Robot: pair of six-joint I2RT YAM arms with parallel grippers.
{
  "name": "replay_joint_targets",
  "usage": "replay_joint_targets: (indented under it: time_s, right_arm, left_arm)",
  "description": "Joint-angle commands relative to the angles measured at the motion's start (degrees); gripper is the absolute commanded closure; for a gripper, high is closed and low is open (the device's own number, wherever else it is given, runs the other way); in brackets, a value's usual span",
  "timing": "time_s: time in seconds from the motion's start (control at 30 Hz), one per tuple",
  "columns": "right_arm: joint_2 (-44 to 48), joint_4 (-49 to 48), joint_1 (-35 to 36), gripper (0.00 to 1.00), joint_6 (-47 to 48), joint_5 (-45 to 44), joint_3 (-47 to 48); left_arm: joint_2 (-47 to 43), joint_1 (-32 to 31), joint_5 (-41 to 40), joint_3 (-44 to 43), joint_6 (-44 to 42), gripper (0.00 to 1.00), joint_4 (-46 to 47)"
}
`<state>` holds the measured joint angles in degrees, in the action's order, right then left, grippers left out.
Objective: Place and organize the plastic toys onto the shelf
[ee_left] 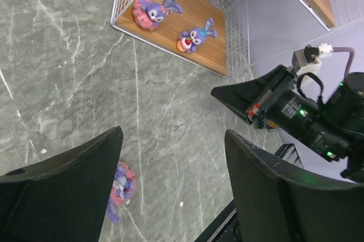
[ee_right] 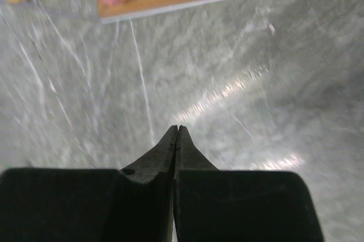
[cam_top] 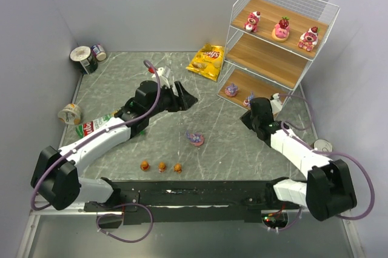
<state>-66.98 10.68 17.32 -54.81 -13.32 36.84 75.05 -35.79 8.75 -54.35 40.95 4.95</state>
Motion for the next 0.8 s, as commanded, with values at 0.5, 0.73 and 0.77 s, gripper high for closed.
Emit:
replay_joint_targets:
  time_s: [0.5, 0.73, 0.77]
  right_arm:
    - [-21.3, -15.5, 0.4, 1.00, -42.4, -15.7, 1.4]
    - [-23.7, -19.2, 1.8, 1.00, -49.8, -21.3, 1.3]
    - [-24.3, -19.4, 2.2, 1.00, -50.5, -22.3, 1.6]
  left_arm:
    - [-20.7, 3.6, -6.9, -3.7, -9.5, 0.06, -20.7]
    - [-24.2, 4.3, -5.9, -3.7, -7.8, 0.06, -23.2]
    - [-25.7, 4.3, -5.9, -3.2, -7.8, 0.06, -23.8]
